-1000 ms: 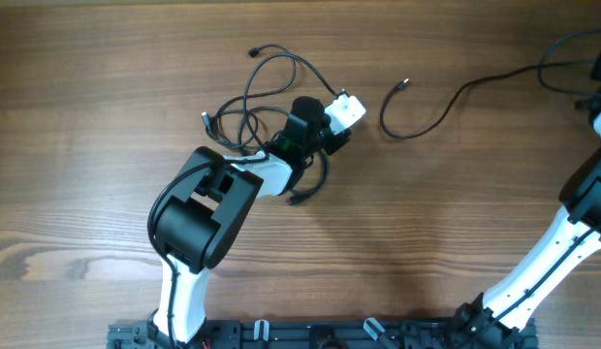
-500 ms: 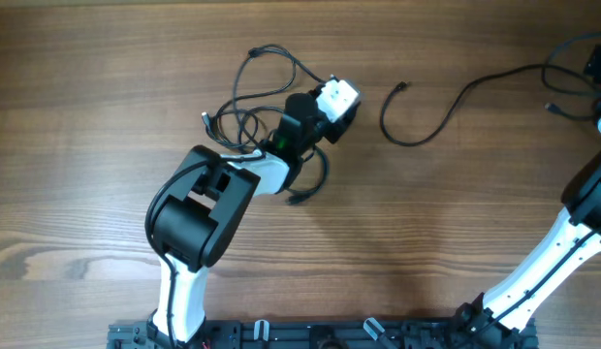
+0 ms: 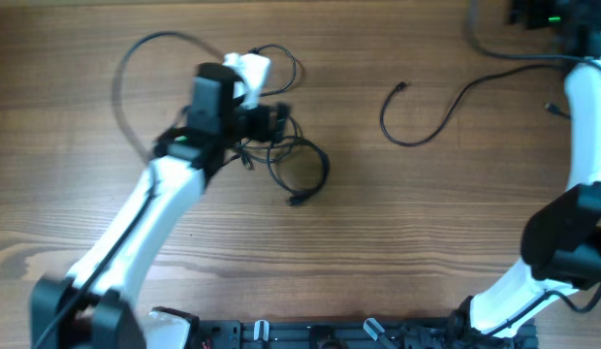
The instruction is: Untangle cables
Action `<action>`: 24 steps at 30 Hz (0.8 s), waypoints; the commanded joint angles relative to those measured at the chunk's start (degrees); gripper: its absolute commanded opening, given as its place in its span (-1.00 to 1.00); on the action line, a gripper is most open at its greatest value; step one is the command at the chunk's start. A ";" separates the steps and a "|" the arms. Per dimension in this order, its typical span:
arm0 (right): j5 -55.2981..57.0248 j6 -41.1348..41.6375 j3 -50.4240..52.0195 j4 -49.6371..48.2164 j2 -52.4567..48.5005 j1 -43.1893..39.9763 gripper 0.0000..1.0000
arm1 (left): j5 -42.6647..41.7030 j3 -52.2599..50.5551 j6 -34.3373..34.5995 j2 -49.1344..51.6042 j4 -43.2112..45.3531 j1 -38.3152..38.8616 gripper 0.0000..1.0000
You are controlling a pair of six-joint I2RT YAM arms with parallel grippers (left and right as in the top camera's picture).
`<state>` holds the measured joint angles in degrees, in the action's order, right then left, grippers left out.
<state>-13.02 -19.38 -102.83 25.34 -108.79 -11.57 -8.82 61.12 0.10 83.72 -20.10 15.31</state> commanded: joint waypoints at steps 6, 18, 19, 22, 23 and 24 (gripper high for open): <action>-7.28 11.54 0.15 20.28 1.38 19.43 1.00 | 0.76 -0.35 8.57 -7.10 -21.03 -17.07 1.00; -7.26 13.38 0.22 31.63 1.33 33.59 0.99 | 0.79 -0.35 8.52 -7.02 -23.69 -18.69 1.00; -7.26 14.10 0.22 31.56 1.33 33.94 0.99 | 0.79 -0.35 8.52 -7.02 -23.69 -18.69 1.00; -7.26 15.54 0.22 31.71 1.33 34.80 1.00 | 0.79 -0.35 8.52 -7.02 -23.69 -18.69 1.00; -7.26 15.52 0.22 31.91 1.33 34.88 0.99 | 0.79 -0.35 8.52 -7.02 -23.69 -18.69 1.00; -7.26 15.52 0.22 32.28 1.33 34.93 0.99 | 0.79 -0.35 8.52 -7.02 -23.69 -18.69 1.00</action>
<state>-19.31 -5.34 -102.52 56.95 -108.53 23.00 -7.94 61.04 8.05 77.01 -43.75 -3.07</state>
